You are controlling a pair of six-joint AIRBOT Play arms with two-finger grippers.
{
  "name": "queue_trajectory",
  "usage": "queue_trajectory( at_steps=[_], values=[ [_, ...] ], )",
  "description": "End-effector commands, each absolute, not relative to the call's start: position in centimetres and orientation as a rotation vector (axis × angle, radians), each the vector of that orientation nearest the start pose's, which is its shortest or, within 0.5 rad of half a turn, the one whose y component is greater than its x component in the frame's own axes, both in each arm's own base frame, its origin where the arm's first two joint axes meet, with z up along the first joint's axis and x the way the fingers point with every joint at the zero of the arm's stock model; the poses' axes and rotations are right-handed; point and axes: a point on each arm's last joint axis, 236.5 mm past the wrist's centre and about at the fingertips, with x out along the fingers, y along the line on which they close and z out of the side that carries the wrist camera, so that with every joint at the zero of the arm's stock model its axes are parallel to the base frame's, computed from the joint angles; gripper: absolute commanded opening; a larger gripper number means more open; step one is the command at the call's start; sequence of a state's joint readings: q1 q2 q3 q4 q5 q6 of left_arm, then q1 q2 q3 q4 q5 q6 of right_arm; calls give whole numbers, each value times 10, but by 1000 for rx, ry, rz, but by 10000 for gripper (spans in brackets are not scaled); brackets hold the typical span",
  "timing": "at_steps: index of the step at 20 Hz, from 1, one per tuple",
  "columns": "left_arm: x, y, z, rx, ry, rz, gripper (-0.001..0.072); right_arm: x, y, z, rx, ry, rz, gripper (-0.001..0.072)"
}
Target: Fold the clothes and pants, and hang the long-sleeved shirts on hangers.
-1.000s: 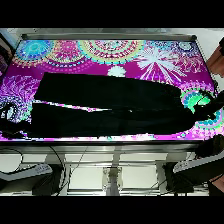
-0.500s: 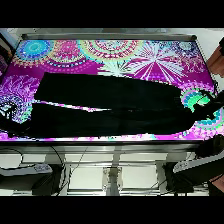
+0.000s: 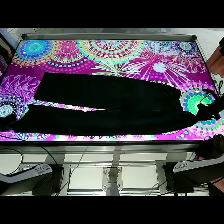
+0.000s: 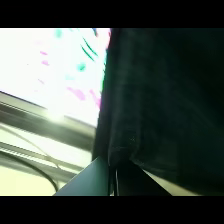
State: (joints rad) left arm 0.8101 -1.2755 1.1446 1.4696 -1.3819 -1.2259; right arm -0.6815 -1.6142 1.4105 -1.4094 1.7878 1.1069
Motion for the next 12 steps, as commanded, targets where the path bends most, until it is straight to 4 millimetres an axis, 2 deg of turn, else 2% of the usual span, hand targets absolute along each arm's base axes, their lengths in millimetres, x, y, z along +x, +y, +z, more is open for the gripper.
queue_trajectory(
  at_steps=[1, 3, 7, 9, 12],
  values=[
    [262, 258, 60, -366, 1183, 523, 39, 254, -187, -7, 427, 1711, 14, 14],
    [267, 262, 78, -345, 1106, 553, 38, 250, -194, 4, 424, 1669, -3, 14],
    [267, 261, 89, -342, 1071, 570, 39, 248, -193, 23, 474, 1596, -7, 13],
    [266, 260, 95, -335, 1057, 573, 39, 251, -187, 38, 471, 1533, 14, 13],
    [267, 261, 101, -325, 1035, 581, 39, 253, -167, 65, 467, 1467, 69, 12]
  ],
)
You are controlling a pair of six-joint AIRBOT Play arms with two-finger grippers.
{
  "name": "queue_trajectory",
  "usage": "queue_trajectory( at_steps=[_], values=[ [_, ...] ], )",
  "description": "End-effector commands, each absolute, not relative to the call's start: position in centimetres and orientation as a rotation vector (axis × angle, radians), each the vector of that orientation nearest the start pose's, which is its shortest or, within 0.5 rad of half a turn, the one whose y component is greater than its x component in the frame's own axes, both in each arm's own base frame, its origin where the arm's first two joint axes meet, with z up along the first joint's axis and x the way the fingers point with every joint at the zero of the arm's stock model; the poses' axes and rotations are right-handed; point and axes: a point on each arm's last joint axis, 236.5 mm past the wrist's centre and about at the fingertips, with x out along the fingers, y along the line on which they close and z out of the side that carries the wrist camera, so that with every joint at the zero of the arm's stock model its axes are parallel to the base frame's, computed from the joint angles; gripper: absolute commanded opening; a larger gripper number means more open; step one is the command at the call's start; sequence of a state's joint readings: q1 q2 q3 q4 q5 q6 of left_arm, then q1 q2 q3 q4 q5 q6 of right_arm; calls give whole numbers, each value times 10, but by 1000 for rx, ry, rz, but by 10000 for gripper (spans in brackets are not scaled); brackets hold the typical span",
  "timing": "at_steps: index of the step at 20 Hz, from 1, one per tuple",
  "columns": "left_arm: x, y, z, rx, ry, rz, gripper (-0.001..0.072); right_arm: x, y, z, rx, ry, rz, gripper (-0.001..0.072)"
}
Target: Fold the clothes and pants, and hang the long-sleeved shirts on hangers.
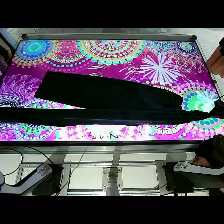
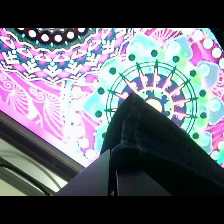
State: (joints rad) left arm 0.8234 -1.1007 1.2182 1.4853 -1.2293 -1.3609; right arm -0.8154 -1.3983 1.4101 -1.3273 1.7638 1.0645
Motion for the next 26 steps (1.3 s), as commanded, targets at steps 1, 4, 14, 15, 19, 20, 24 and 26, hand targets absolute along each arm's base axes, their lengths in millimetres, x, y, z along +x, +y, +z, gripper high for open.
queue_trajectory(
  at_steps=[1, 4, 14, 15, 19, 20, 24, 26],
  values=[
    [270, 263, 103, -339, 1012, 595, 38, 255, -158, 74, 477, 1446, 99, 12],
    [310, 261, 126, -461, 804, 574, 38, 276, -155, 101, 466, 1334, 110, 12],
    [453, 196, 114, -463, 794, 377, 37, 361, -217, 104, 565, 1043, -237, 12],
    [458, 194, 107, -441, 817, 388, 37, 363, -220, 97, 567, 1055, -257, 12],
    [463, 192, 86, -364, 879, 415, 37, 360, -229, 68, 573, 1137, -292, 12],
    [463, 193, 85, -366, 881, 416, 37, 359, -229, 62, 576, 1154, -290, 12],
    [468, 190, 71, -354, 912, 407, 37, 363, -231, 37, 617, 1199, -280, 12],
    [474, 185, 60, -354, 933, 396, 37, 369, -236, 24, 654, 1196, -306, 12]
  ],
)
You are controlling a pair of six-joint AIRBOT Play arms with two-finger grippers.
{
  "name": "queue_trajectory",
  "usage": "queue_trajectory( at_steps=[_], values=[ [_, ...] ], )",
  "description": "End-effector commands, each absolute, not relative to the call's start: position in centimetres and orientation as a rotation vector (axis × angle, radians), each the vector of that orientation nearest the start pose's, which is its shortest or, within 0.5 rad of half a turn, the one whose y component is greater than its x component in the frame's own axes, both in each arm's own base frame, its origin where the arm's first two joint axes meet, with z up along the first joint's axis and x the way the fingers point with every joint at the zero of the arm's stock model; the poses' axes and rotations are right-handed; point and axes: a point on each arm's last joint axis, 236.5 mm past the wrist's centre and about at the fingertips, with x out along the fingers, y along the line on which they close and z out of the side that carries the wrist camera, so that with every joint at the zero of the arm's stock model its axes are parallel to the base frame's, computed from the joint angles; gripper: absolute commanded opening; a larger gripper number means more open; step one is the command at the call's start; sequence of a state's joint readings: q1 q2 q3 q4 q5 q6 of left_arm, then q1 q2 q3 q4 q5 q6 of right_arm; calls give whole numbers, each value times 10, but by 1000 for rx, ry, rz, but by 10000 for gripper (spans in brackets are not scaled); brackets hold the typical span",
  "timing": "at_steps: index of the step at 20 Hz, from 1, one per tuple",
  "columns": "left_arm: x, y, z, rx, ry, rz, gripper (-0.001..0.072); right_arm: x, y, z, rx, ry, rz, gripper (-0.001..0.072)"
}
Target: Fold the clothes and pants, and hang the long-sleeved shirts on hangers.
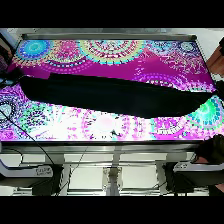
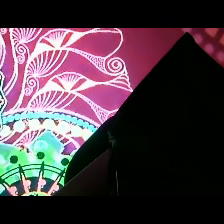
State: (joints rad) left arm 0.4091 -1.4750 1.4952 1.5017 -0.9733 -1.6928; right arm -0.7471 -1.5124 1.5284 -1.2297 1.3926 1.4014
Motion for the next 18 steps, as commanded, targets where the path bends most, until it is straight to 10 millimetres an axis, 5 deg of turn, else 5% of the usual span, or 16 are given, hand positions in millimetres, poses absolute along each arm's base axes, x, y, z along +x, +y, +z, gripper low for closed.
queue_trajectory(
  at_steps=[1, 6, 13, 18],
  values=[
    [477, 184, 56, -356, 939, 393, 37, 376, -240, 20, 671, 1173, -330, 12],
    [515, 174, 52, -351, 895, 365, 38, 427, -258, 17, 698, 988, -411, 12],
    [552, 158, 18, -338, 864, 323, 45, 470, -243, -27, 711, 972, -407, 13],
    [587, 151, 41, -306, 696, 293, 45, 496, -252, -19, 737, 845, -457, 14]
  ],
)
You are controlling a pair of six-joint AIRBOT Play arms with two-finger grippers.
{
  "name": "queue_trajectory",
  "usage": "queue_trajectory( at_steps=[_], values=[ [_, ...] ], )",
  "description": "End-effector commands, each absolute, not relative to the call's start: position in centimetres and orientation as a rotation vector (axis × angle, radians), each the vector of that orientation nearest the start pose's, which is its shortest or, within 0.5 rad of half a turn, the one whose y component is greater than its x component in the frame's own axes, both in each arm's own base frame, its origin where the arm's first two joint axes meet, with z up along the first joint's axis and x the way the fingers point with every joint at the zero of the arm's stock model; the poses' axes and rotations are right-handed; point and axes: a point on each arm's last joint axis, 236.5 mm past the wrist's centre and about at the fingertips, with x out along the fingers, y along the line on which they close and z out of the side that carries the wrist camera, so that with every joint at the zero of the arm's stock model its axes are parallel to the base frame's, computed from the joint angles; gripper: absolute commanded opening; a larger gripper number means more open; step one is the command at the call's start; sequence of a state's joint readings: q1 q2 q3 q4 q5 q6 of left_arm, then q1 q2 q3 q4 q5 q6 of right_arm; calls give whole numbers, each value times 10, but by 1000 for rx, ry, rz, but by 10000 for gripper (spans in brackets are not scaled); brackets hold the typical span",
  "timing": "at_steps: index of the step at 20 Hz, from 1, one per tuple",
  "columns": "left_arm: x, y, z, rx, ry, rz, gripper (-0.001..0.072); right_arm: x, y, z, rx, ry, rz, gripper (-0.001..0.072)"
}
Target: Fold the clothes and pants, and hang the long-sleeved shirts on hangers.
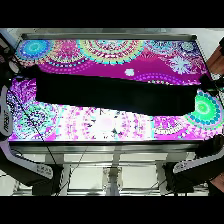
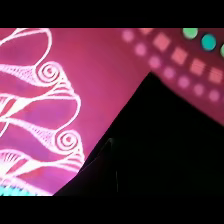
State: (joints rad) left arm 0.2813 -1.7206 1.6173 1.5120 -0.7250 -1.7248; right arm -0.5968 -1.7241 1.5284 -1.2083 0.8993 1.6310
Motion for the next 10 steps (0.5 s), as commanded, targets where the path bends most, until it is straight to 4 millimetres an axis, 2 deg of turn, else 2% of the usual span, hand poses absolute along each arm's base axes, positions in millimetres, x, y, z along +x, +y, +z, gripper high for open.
queue_trajectory(
  at_steps=[1, 3, 4, 5, 6, 7, 8, 9, 10],
  values=[
    [590, 150, 41, -303, 684, 290, 45, 497, -252, -19, 737, 842, -456, 14],
    [593, 150, 39, -302, 677, 290, 48, 498, -249, -24, 738, 855, -453, 18],
    [594, 151, 40, -301, 670, 290, 61, 497, -246, -28, 738, 867, -448, 45],
    [596, 151, 43, -300, 655, 289, 88, 497, -243, -31, 724, 882, -435, 150],
    [598, 152, 46, -298, 639, 289, 95, 498, -239, -33, 705, 897, -420, 330],
    [600, 152, 48, -296, 628, 287, 170, 498, -238, -34, 699, 899, -416, 397],
    [601, 150, 49, -293, 626, 283, 428, 498, -238, -34, 700, 899, -415, 396],
    [601, 148, 48, -290, 628, 279, 596, 498, -238, -33, 700, 899, -414, 397],
    [600, 147, 47, -291, 635, 280, 598, 498, -237, -31, 700, 902, -411, 397]
  ],
)
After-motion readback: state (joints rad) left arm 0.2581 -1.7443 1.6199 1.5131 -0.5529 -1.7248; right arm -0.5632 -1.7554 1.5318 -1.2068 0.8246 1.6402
